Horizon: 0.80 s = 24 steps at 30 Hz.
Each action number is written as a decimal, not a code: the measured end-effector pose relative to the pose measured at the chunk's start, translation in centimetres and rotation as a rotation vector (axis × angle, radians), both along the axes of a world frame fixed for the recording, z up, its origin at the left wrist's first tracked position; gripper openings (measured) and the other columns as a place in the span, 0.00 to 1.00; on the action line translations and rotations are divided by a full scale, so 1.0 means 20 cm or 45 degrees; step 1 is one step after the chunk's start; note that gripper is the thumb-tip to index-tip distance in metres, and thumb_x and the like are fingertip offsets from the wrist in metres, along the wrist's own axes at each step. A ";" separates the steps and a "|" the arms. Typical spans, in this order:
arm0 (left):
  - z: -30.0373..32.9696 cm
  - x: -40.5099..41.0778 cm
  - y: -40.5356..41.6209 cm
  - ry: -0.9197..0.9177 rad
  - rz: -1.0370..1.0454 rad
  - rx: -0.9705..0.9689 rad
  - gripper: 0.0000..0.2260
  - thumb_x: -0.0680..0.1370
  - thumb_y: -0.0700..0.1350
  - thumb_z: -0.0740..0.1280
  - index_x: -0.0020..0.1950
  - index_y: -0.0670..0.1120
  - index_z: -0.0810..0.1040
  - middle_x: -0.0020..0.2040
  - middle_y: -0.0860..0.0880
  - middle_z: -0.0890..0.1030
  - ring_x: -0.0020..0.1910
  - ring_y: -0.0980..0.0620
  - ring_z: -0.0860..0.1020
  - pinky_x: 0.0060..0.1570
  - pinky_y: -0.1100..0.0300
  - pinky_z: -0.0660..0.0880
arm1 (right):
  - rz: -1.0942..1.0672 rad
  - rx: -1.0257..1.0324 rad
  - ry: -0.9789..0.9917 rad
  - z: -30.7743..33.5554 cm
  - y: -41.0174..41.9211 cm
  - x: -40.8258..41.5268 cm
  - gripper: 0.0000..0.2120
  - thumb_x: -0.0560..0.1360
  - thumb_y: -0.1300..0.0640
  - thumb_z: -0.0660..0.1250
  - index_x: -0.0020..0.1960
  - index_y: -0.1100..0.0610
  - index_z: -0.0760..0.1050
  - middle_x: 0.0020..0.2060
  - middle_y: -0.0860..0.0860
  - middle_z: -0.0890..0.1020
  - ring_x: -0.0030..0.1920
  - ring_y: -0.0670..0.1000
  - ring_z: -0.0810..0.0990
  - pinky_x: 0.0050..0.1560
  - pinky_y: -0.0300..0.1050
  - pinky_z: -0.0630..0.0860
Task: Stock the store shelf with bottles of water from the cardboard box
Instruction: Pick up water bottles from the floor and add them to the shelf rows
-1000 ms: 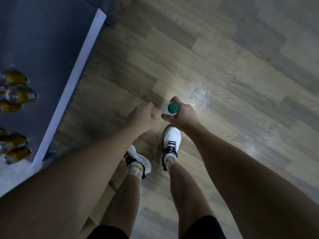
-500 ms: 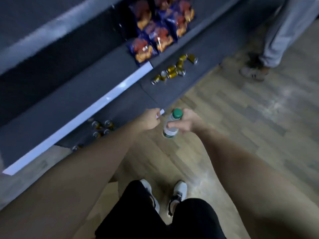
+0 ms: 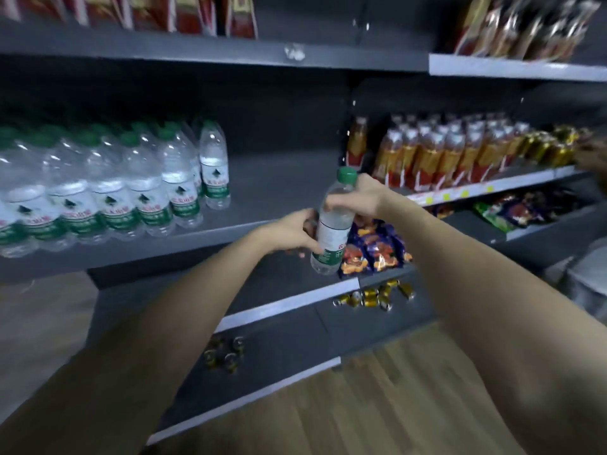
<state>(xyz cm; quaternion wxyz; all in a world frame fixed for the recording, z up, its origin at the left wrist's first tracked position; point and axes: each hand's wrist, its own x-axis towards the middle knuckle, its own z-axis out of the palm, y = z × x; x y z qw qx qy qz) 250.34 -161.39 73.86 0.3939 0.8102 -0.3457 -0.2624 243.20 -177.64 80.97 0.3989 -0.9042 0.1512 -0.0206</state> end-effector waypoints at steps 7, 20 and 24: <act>0.24 0.23 0.22 -0.048 0.302 -0.334 0.26 0.68 0.46 0.80 0.63 0.48 0.75 0.51 0.55 0.82 0.43 0.60 0.81 0.41 0.67 0.78 | 0.114 0.066 -0.132 0.19 0.26 0.38 0.08 0.64 0.53 0.74 0.34 0.55 0.78 0.24 0.48 0.73 0.26 0.50 0.69 0.27 0.41 0.65; 0.26 0.73 0.47 -0.236 0.907 -0.228 0.30 0.58 0.52 0.82 0.57 0.48 0.77 0.49 0.52 0.82 0.49 0.51 0.81 0.48 0.52 0.80 | 0.479 -0.039 -0.264 0.13 0.57 1.07 0.13 0.72 0.43 0.74 0.45 0.49 0.74 0.42 0.45 0.81 0.44 0.47 0.79 0.41 0.39 0.73; 0.22 0.82 0.49 -0.127 0.996 -0.149 0.25 0.67 0.44 0.80 0.56 0.46 0.69 0.44 0.48 0.79 0.34 0.51 0.78 0.29 0.60 0.75 | 0.575 -0.200 -0.245 0.03 0.62 1.28 0.27 0.69 0.39 0.74 0.58 0.56 0.74 0.55 0.54 0.80 0.53 0.53 0.80 0.54 0.48 0.77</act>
